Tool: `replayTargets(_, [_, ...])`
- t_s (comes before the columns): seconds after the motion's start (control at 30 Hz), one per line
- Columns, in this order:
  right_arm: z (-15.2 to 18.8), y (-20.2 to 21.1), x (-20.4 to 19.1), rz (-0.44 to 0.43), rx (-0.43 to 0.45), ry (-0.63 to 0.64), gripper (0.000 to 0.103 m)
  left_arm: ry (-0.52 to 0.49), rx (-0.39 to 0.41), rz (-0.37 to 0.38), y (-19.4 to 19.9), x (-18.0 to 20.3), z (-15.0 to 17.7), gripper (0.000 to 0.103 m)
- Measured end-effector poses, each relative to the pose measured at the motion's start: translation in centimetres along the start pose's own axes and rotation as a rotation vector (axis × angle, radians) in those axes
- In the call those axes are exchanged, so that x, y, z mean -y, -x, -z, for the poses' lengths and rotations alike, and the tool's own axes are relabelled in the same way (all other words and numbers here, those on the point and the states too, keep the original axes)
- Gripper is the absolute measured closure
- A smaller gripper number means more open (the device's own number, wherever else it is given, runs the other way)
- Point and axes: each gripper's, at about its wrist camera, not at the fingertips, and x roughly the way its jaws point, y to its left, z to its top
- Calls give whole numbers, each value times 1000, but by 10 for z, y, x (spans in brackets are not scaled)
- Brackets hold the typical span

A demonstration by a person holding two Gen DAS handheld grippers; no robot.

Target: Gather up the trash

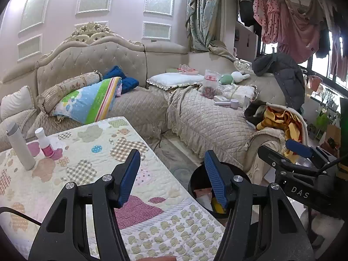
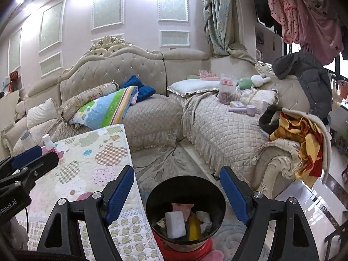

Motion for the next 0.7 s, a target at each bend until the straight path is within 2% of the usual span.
replayTargets(0.7, [-1,-2,-2,2,-4,6,21,6,-19,13,-5,0,5,43])
